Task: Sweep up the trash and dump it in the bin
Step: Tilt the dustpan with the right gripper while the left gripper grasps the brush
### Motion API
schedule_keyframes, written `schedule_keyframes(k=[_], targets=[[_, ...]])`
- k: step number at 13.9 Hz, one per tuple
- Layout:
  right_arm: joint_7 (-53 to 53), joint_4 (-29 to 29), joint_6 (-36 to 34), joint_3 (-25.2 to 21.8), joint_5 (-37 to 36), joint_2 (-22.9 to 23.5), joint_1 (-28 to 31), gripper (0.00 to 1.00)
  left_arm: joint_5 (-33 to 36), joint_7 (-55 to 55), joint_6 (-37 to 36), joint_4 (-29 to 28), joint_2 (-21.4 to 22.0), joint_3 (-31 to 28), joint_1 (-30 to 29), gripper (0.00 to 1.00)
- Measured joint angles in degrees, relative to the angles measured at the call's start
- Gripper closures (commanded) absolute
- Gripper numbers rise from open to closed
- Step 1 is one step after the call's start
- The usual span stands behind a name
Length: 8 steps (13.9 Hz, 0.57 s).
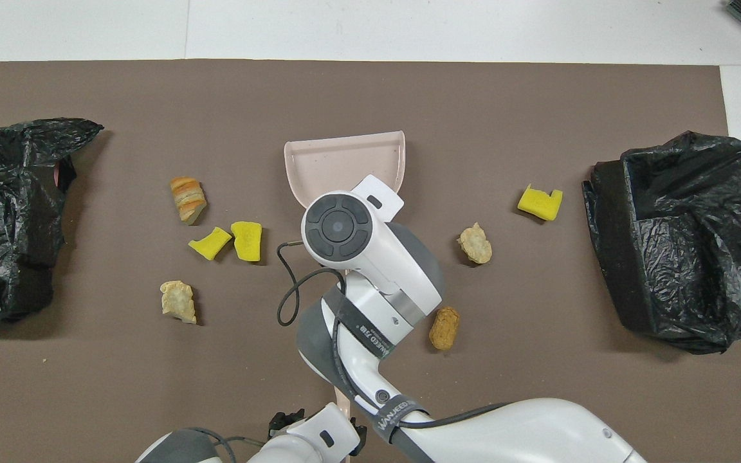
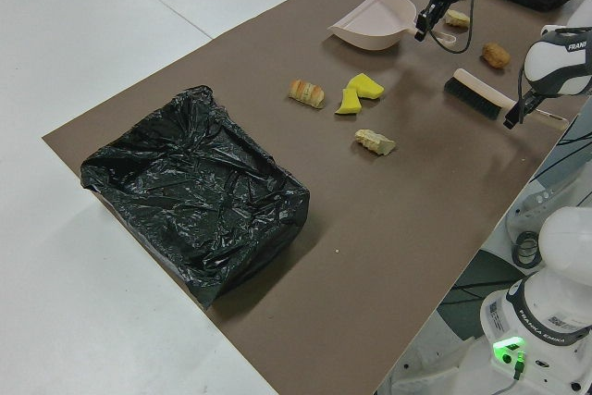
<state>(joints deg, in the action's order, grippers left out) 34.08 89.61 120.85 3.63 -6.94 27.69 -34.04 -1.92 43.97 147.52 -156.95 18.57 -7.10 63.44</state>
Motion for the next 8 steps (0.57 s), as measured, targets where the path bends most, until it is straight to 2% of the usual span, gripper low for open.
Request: schedule_keyframes(k=[2, 3, 5, 6, 8], targets=[[-11.1, -0.1, -1.3, -0.1, 0.0, -0.9, 2.1, 1.0, 0.0, 0.0, 0.0, 0.0, -0.2, 0.1, 0.0, 0.32], [-17.5, -0.2, -2.2, -0.1, 0.0, -1.4, 3.3, 1.0, 0.0, 0.0, 0.0, 0.1, -0.2, 0.2, 0.1, 0.43], [-30.7, -0.2, -3.9, -0.1, 0.0, -2.0, 4.9, 1.0, 0.0, 0.0, 0.0, 0.3, -0.2, 0.2, 0.1, 0.89], [-36.3, -0.2, -4.1, -0.1, 0.0, -2.0, 5.2, 1.0, 0.0, 0.0, 0.0, 0.5, -0.2, 0.2, 0.1, 1.0], [-44.7, -0.1, -4.2, -0.2, -0.1, -2.0, 5.5, 1.0, 0.0, 0.0, 0.0, 0.8, -0.4, 0.2, 0.1, 1.0]])
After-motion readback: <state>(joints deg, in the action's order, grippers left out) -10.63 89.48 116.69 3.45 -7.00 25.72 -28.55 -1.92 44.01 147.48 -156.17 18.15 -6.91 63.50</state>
